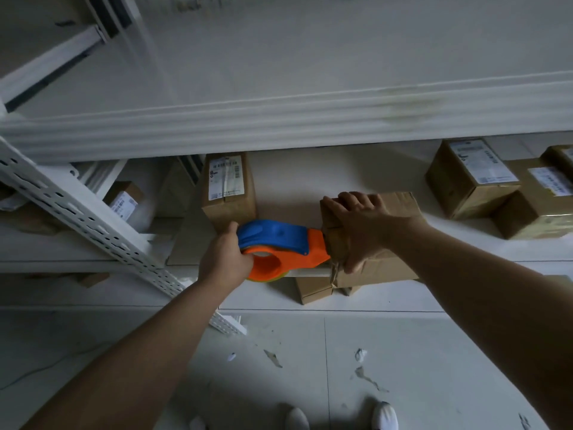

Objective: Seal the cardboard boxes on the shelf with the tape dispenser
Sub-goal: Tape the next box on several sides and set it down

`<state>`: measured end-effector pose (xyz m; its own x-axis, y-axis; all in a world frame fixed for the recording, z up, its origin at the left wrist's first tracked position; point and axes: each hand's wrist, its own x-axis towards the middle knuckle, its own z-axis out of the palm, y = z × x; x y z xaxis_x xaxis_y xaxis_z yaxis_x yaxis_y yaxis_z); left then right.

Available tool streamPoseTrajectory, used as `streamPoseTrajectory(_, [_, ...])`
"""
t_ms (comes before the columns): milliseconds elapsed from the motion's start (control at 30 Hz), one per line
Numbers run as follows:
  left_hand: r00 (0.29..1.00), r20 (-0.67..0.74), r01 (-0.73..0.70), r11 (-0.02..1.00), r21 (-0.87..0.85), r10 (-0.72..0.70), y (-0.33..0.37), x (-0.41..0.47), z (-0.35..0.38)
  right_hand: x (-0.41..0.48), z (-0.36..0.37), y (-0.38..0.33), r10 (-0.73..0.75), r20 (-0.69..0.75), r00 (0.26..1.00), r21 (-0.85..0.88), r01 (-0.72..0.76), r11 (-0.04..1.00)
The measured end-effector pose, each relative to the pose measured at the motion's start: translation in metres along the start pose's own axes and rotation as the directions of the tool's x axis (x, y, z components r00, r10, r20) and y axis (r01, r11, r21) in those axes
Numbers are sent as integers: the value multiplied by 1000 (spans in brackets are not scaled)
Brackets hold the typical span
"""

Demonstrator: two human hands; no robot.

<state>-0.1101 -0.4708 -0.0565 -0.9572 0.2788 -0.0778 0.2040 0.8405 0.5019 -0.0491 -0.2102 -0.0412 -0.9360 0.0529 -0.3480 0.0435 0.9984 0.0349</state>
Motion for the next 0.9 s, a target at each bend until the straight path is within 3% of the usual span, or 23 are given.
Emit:
streamPoseTrajectory(133, [994, -84, -72, 996, 45, 75, 12, -18, -22, -20, 9, 3, -85, -184, 979, 77, 100, 992])
streamPoseTrajectory(233, [986, -138, -93, 995, 20, 95, 33, -23, -46, -37, -5, 15, -82, -327, 942, 264, 174, 949])
streamPoseTrajectory(367, [957, -248, -163, 986, -33, 150, 71, -29, -64, -58, -6, 38, -14, -374, 927, 699, 292, 653])
streamPoseTrajectory(467, [934, -257, -226, 967, 119, 249, 103, -38, -57, -67, 22, 49, 2, -335, 942, 797, 282, 534])
streamPoseTrajectory(567, [921, -259, -231, 943, 240, 291, 131, -44, -43, -74, 35, 66, 18, -331, 943, 792, 267, 549])
streamPoseTrajectory(733, [895, -273, -249, 903, 351, 354, 162, -49, -31, -84, 26, 67, -4, -348, 937, 675, 254, 692])
streamPoseTrajectory(900, [883, -258, -276, 877, 393, 393, 167, -52, -26, -84, 27, 64, 29, -386, 922, 679, 263, 686])
